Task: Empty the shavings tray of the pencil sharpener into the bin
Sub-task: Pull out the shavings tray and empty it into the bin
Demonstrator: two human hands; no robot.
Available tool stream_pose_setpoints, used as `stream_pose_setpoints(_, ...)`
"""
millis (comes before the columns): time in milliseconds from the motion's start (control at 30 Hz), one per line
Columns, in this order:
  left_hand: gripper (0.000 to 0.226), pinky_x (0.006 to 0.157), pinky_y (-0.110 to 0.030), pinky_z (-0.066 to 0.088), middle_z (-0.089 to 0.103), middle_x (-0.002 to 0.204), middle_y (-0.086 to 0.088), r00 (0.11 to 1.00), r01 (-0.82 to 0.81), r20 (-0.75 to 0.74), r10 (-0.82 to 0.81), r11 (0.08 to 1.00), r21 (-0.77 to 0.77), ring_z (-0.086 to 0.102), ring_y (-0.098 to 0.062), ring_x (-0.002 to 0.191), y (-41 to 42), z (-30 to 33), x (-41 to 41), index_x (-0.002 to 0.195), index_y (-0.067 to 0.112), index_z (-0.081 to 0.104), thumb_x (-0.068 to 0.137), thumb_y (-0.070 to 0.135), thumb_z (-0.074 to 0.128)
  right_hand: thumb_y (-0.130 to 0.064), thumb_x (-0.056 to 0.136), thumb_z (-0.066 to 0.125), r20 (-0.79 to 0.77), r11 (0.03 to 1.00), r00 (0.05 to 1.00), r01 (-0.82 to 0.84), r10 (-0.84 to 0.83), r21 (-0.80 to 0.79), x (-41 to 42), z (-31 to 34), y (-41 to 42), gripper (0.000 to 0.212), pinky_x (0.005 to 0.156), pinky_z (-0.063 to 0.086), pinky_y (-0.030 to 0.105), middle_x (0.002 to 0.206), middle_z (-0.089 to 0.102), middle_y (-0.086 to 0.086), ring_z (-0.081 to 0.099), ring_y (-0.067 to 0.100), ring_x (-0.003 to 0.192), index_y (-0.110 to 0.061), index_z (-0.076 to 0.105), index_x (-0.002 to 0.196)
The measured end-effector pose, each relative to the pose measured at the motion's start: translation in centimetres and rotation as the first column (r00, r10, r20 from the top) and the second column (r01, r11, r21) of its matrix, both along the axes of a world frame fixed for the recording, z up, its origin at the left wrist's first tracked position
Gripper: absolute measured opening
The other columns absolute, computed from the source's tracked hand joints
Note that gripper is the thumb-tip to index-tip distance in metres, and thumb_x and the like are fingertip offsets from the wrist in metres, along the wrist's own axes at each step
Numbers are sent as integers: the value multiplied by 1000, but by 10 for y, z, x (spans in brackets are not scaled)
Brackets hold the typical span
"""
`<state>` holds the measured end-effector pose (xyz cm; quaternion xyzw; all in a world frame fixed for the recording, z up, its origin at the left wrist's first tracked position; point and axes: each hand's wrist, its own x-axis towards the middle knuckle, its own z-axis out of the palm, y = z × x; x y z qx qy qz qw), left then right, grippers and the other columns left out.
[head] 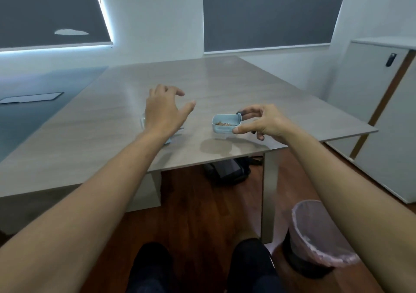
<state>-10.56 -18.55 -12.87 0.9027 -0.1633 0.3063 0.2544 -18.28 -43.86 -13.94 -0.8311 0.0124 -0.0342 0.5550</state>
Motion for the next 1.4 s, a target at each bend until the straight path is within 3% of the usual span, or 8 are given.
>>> stream_pose_setpoints(133,51,93,-27,41,66,117,1,964,226,-110,-241,965,-133,56,-16,113,-39,-4,-25,113,18,69,81,58,64,-18,63,93,4,999,999,50,-50,-6,-22,-1,-19,56,40,43,22,106,76,1,59,15,66,-15,69,113)
stream_pose_setpoints(233,74,96,-30,49,67,120,3,836,377,-311,-452,885,-274,60,-10,111,-69,-12,-44,124,18,65,66,62,76,-18,64,92,13,996,996,91,-90,-13,-44,-3,-38,51,39,42,21,108,75,1,60,21,74,-18,69,109)
stream_pose_setpoints(400,97,95,-32,53,64,123,1,691,537,-427,-583,810,-236,61,-12,108,-117,-35,-67,138,14,53,55,50,90,-15,69,89,16,986,987,163,-162,-32,-88,-4,-78,57,38,42,19,113,73,-1,62,12,64,-13,66,121)
stream_pose_setpoints(733,78,88,-21,55,71,110,2,467,707,-438,-768,622,-337,67,-8,97,-220,-71,-112,127,13,62,59,36,92,0,69,86,-51,940,939,341,-341,0,-180,-29,-158,60,42,50,17,119,70,5,66,1,56,-5,64,125)
stream_pose_setpoints(933,52,79,-17,56,76,100,0,345,723,-498,-796,563,-400,71,-9,89,-280,-104,-139,112,14,71,65,25,90,-1,70,85,-117,900,893,437,-434,-1,-223,-61,-195,57,47,55,18,116,69,1,69,0,60,-10,66,123)
stream_pose_setpoints(1067,50,73,-12,56,75,98,0,248,698,-583,-773,561,-446,72,-10,88,-316,-145,-147,110,13,70,65,19,90,-7,66,89,-189,868,853,496,-487,0,-237,-99,-223,56,50,57,21,116,70,-2,71,3,68,-17,69,117)
stream_pose_setpoints(1200,52,80,-26,60,76,100,-6,178,666,-655,-735,580,-470,74,-17,91,-350,-201,-143,112,9,68,65,15,90,-9,65,90,-268,858,827,513,-494,4,-236,-152,-252,65,55,60,26,119,71,-3,75,8,82,-14,66,125)
stream_pose_setpoints(1400,48,70,-14,54,73,96,2,82,622,-735,-673,610,-490,68,-8,84,-391,-289,-128,112,12,68,68,6,87,-10,62,92,-387,821,765,570,-514,37,-219,-245,-287,65,54,60,26,121,70,-2,76,26,89,-16,67,121)
